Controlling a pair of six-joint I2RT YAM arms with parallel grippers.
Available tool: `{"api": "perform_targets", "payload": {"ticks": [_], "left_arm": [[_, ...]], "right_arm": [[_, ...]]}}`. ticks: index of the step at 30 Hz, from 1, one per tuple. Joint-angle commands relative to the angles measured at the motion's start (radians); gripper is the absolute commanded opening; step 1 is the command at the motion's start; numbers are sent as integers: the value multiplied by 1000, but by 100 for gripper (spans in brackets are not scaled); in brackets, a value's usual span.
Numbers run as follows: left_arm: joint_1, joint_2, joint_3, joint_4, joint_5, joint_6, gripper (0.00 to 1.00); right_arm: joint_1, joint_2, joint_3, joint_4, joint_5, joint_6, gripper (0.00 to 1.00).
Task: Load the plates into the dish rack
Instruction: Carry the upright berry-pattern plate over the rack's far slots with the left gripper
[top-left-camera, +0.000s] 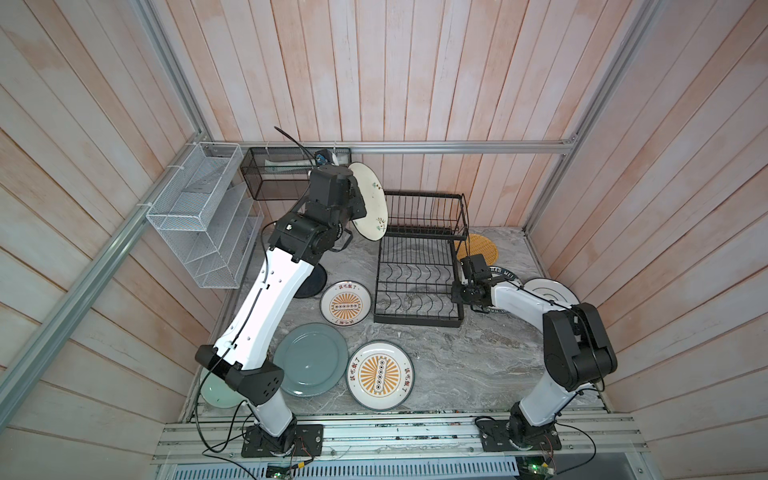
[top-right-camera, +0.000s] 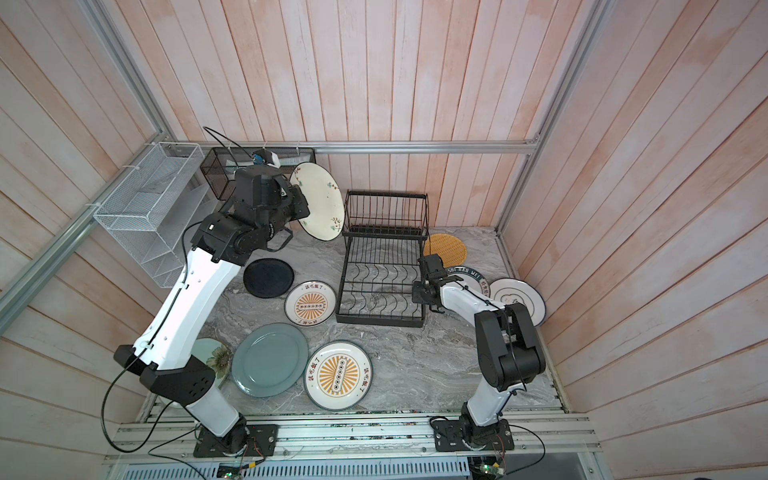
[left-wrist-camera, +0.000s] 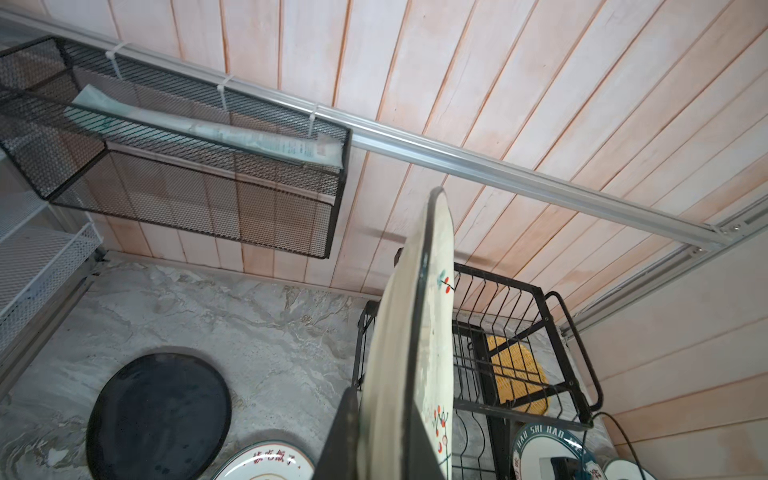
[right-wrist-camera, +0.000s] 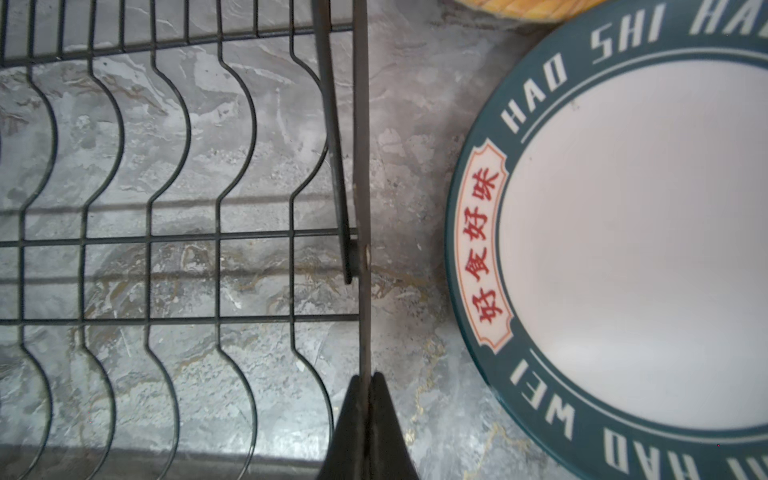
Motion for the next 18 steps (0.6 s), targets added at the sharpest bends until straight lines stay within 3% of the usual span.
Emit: {"api": "perform_targets", "payload": {"ticks": [1,5,15,18], "left_arm": [[-31,37,110,135,-92,81,0],[-74,106,152,226,-164,205,0],[-158,257,173,510,-395,540,0],[-163,292,176,574,-424,584,0]], "right_arm": [[-7,-46,15,9,1,22,33],[-7,-89,17,43,-81,-1,55],[-8,-365,-73,111,-211,-5,84],[-8,-447,-100,96,-241,-6,90]]}}
